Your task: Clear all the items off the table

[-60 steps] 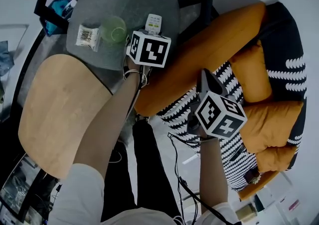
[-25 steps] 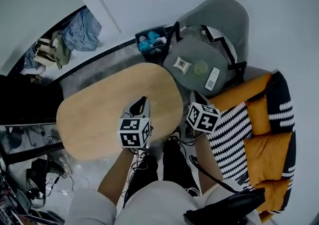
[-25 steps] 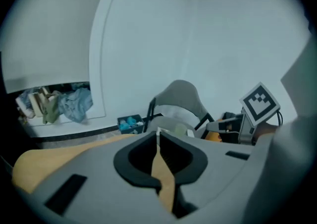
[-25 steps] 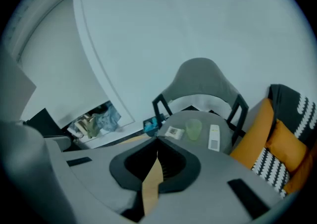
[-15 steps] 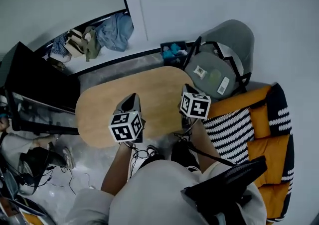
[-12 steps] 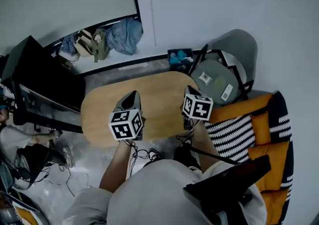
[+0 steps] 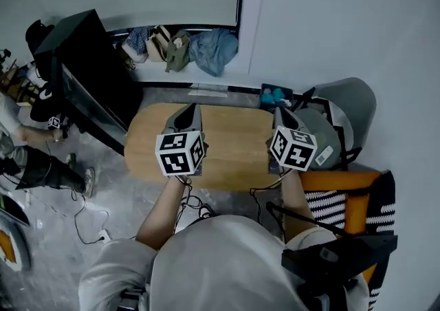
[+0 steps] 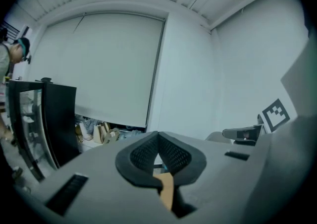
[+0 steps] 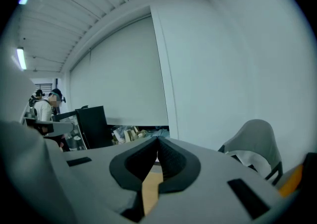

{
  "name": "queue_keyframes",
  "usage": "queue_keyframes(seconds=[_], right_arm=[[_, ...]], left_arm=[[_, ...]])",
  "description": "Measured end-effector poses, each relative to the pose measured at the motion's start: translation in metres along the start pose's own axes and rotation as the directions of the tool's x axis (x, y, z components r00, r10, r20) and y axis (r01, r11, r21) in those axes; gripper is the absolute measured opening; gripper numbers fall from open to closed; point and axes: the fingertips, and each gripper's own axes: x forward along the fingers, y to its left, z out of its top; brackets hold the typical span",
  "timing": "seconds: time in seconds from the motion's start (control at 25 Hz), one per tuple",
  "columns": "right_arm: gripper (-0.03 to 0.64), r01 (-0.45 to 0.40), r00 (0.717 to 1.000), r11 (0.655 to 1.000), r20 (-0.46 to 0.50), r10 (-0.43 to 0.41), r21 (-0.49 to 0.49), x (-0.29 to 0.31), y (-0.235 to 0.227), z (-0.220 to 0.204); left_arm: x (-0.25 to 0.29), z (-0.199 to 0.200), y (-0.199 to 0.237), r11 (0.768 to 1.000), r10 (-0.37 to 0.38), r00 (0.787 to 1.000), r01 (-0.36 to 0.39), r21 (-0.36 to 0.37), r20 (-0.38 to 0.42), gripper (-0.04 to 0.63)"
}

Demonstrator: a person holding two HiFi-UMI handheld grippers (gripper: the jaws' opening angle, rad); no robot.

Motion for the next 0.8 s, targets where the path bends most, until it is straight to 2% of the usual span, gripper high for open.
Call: queue_keyframes(seconds=[0.12, 0.28, 0.6, 0.8], right_arm=[[0.025, -0.034, 0.999, 0.999, 0.023, 0.035, -0.025, -0.018, -0.007, 0.009], [0.023, -0.069, 0.997, 0.996, 0.033, 0.071, -0.055, -0.03, -0.009, 0.008], [0.023, -0.088, 0.995, 0.991, 0.033, 0.092, -0.098, -0.038, -0.013, 0.002], [0.023, -0.085, 0.995, 0.991, 0.04, 0.089, -0.103, -0.037, -0.015, 0.008]], left_arm=[[-0.018, -0.004, -0.005, 0.999, 0.047, 0.999, -0.046, -0.025, 0.016, 0.008], [-0.037, -0.009, -0.004, 0.994, 0.112, 0.993, -0.112, -0.014, 0.031, 0.008], [-0.046, -0.019, -0.014, 0.99, 0.142, 0.989, -0.141, -0.026, 0.032, 0.008], [-0.039, -0.016, -0.018, 0.991, 0.13, 0.991, -0.129, -0.031, 0.034, 0.008]])
